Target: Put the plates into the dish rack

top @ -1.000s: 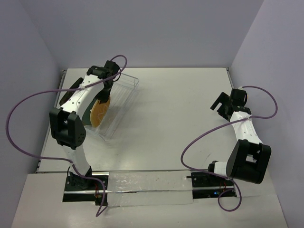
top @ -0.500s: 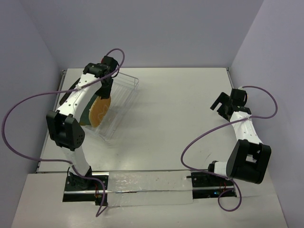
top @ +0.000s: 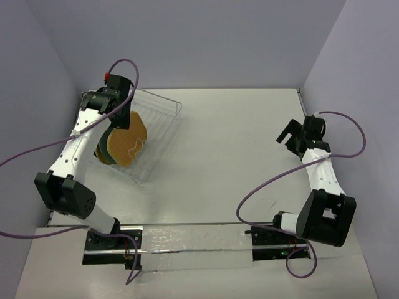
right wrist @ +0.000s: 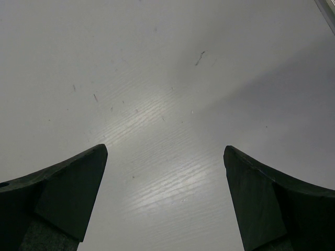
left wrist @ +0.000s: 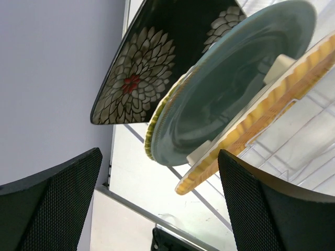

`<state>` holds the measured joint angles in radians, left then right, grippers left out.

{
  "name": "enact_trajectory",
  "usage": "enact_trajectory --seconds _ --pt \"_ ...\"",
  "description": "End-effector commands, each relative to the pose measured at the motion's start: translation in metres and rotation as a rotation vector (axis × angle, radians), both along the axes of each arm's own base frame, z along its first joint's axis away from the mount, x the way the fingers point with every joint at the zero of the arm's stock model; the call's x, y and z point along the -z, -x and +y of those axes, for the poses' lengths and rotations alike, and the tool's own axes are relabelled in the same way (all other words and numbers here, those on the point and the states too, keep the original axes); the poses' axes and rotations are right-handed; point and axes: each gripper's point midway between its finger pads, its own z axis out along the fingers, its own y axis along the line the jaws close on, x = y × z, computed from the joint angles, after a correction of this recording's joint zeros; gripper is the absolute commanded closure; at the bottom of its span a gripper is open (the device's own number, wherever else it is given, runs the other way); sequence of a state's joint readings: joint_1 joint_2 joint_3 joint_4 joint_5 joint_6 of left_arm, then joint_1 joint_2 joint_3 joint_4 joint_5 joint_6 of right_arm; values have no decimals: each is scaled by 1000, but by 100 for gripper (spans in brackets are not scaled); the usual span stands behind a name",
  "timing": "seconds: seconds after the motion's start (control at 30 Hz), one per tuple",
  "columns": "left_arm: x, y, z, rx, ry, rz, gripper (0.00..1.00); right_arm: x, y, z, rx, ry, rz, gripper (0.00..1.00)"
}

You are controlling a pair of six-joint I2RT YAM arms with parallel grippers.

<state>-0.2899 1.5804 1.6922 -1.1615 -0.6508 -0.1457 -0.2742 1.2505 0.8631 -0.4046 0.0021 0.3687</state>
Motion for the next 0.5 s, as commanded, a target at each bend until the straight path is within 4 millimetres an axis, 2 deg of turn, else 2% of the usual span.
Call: enact_trajectory --seconds 0.0,0.17,0.3,0.47 --pt "-16 -6 10 -31 -12 -85 1 -24 -9 1 -10 28 -85 0" --pt "-50 -21 0 -1 53 -210 1 -31 -10 7 -38 14 -108 0" --pt "-105 -36 -14 10 173 -401 1 -42 -11 10 -58 17 -141 0" --pt "-157 -47 -34 43 358 -652 1 -58 -11 13 -72 22 -189 0"
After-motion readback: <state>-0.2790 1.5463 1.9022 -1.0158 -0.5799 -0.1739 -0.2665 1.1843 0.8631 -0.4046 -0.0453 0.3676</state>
